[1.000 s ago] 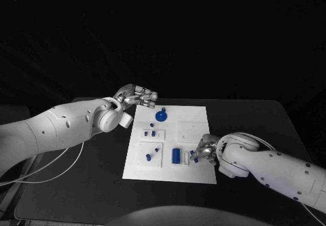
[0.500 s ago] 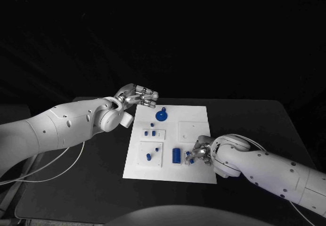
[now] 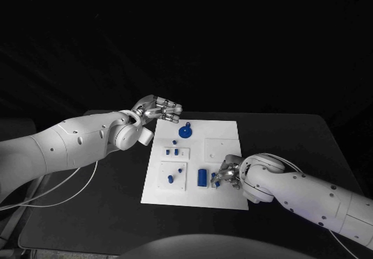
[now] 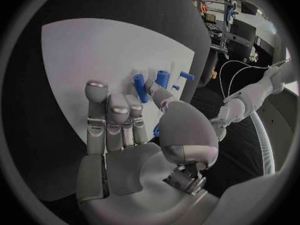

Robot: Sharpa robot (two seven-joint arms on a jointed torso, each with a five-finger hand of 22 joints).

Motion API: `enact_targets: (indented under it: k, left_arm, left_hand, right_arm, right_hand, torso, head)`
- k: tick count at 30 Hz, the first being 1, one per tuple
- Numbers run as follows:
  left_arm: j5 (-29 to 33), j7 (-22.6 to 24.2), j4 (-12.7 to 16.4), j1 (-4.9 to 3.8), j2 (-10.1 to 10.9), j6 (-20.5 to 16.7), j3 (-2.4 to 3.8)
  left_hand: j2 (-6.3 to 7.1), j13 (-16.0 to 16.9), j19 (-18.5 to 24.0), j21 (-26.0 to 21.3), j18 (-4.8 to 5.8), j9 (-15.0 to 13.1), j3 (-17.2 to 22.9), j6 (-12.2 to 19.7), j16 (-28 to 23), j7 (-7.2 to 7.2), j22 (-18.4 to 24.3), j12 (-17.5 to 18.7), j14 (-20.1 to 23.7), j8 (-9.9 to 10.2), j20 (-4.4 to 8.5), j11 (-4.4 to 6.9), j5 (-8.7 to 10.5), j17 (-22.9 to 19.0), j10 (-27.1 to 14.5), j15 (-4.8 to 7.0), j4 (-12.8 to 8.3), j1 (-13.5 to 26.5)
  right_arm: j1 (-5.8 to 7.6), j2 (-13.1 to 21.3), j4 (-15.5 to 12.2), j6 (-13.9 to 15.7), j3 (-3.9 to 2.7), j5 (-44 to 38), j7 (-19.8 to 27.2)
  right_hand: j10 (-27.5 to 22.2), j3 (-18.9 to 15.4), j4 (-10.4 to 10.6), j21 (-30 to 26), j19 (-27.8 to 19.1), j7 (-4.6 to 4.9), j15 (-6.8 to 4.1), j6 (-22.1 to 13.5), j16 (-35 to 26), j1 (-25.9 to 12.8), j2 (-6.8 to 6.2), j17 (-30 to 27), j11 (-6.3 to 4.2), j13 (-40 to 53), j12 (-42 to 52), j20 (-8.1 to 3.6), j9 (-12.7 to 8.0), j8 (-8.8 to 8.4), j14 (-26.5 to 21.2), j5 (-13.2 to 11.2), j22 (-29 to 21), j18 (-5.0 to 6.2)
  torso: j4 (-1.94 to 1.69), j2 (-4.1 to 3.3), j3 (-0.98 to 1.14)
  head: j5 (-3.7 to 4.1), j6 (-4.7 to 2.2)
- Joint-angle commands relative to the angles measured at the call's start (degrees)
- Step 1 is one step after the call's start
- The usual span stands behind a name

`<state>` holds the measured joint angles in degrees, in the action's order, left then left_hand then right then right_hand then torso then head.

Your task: Assemble the parts on the task board

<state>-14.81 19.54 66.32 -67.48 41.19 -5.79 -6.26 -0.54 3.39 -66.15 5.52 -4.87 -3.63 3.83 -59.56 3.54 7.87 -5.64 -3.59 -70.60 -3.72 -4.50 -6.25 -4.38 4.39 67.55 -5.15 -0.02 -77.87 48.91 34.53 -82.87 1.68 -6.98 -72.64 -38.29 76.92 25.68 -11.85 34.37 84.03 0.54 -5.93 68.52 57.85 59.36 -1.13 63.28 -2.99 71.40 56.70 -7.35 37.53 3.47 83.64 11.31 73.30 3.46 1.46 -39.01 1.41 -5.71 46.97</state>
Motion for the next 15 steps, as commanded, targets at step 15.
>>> enact_targets:
  k: [15]
  left_arm:
    - [-0.12, 0.12, 0.15, -0.03, -0.06, 1.03, 0.04]
  left_hand:
    - [-0.56, 0.0, -0.24, -0.31, 0.28, 0.02, -0.54, 0.32, 0.04, -0.02, 0.13, 0.24, 0.18, 0.14, -0.2, -0.08, 0.27, 0.08, -0.13, -0.34, 0.07, 0.05]
  right_arm:
    - [-0.06, 0.09, -0.27, -1.1, 0.08, 0.24, 0.38]
  right_hand:
    - [0.51, -0.73, 0.44, -0.31, 2.75, -0.37, -0.24, 0.33, -0.37, -0.23, 0.22, 0.06, -0.65, 0.06, 0.14, -0.09, -0.41, 0.21, -0.02, -0.14, -0.12, -0.49]
  torso:
    - [0.0, -0.01, -0.01]
  head:
    - [-0.14, 0.18]
